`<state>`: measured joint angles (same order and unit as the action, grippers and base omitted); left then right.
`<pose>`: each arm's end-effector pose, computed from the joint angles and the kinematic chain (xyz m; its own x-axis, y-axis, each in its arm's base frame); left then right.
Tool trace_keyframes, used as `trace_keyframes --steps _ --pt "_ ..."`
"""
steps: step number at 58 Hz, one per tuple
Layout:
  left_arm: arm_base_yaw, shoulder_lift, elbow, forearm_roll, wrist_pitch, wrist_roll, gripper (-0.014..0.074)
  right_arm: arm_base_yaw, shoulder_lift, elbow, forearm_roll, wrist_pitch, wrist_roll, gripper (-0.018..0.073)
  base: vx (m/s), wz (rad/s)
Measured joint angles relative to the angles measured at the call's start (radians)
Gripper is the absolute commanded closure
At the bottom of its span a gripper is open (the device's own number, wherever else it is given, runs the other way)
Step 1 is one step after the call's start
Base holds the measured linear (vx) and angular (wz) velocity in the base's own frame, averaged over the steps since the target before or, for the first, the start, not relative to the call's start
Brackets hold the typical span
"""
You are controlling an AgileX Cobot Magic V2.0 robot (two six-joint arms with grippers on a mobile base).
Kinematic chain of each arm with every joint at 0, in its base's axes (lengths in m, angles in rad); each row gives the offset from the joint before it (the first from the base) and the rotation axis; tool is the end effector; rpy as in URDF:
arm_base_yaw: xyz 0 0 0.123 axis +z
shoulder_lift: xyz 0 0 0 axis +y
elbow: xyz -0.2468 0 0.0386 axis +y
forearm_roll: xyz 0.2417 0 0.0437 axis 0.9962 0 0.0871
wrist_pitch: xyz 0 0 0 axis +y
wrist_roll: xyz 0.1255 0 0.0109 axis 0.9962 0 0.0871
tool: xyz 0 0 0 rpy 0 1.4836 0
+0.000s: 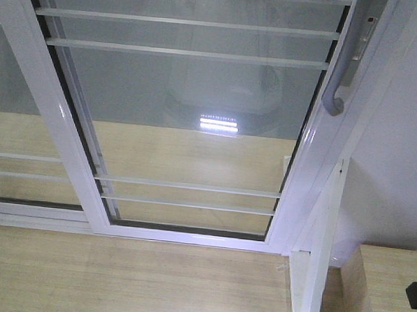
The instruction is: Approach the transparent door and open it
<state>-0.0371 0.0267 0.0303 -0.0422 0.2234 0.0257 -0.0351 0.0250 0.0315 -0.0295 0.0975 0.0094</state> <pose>0.1216 -0.0057 0.1738 -0.1924 -0.0083 -0.9813 0.0433 0.9989 -0.0170 0.1236 -0.0047 0.1893 -0.0674 -0.0176 -0.9976 0.0366 0.9991 -0.0201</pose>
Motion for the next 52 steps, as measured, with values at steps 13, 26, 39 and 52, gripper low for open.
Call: trace_keyframes --steps 13,26,39,52 --pt "0.000 0.000 0.000 0.003 0.000 0.000 0.0602 0.000 0.000 0.000 0.000 -0.016 0.000 0.0564 0.00 0.00" --pt "0.000 0.000 0.000 0.004 -0.056 0.000 0.0602 0.000 0.000 0.000 0.000 -0.087 0.000 0.0564 0.00 0.00" --pt "0.000 0.000 0.000 0.003 -0.298 0.000 0.0602 0.000 0.000 0.000 0.000 -0.195 0.000 0.0564 0.00 0.00" --pt "0.000 0.002 -0.017 0.003 -0.554 -0.073 0.0602 0.000 0.007 -0.106 0.000 -0.137 0.025 0.0563 0.00 0.00"
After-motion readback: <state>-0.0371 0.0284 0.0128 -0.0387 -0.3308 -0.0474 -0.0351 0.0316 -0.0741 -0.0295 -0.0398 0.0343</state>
